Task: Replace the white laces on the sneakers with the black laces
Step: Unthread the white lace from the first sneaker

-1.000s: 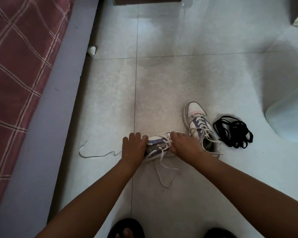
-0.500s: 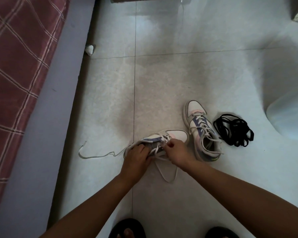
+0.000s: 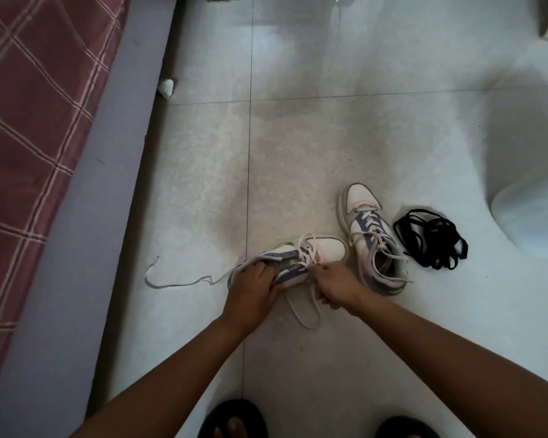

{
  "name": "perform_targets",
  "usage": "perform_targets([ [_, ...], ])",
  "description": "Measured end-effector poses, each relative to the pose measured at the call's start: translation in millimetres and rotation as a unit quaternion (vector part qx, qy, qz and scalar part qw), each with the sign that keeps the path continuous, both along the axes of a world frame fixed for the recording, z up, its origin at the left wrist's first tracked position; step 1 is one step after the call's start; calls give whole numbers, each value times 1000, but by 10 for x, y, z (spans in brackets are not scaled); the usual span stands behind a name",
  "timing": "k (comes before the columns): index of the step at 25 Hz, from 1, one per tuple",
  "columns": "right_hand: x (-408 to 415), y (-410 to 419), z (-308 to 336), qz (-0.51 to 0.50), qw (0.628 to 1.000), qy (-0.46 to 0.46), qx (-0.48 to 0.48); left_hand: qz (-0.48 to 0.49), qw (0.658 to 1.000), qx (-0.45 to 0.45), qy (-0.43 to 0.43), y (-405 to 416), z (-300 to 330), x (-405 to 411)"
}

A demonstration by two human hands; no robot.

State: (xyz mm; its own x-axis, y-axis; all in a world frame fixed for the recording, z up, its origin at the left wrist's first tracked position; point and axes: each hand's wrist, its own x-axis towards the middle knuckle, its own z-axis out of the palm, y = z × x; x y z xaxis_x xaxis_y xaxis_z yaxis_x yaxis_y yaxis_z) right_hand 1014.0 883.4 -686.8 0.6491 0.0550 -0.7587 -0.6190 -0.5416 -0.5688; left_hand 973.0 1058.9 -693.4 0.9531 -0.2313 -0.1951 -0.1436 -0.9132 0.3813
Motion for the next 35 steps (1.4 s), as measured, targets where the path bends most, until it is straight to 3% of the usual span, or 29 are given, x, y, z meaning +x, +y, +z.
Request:
perform_targets([
  [4,100,101,-32,82,983,-127,-103,-4,1000,-5,4,9,17,9],
  [9,-15,120,-8,245,934,-172,-198,3,1000,0,-2,-10,-12,8],
  [12,-25,30,47,307,909,-205,-195,1,1000,16,3,-6,-32,9],
  [14,-14,1,103,266,942,-171,-110,-2,1000,16,9,-4,-29,7],
  [17,100,23,235,65,991,-104,44,-2,1000,6,7,2,-17,5],
  [19,264,27,351,-94,973,37,207,-2,1000,2,7,1,-17,0],
  [21,491,28,477,-162,932,72,317,4,1000,-2,10,-3,-8,1],
  [24,792,32,674,-97,951,-137,258,5,1000,9,13,-26,-18,18],
  [26,880,29,756,-74,952,-220,199,3,1000,23,14,-42,-19,20],
  [28,858,-4,684,31,964,-263,35,2,999,32,15,-45,-30,21],
  [29,804,-31,576,99,964,-244,-49,2,999,33,12,-46,-34,16],
  [31,560,-30,349,152,975,-121,-107,9,1000,29,7,-60,-29,15],
  [33,279,43,171,89,994,3,-60,17,999,31,7,-72,-36,15],
  [35,138,130,1,-33,999,14,-12,15,999,44,8,-72,-52,8],
])
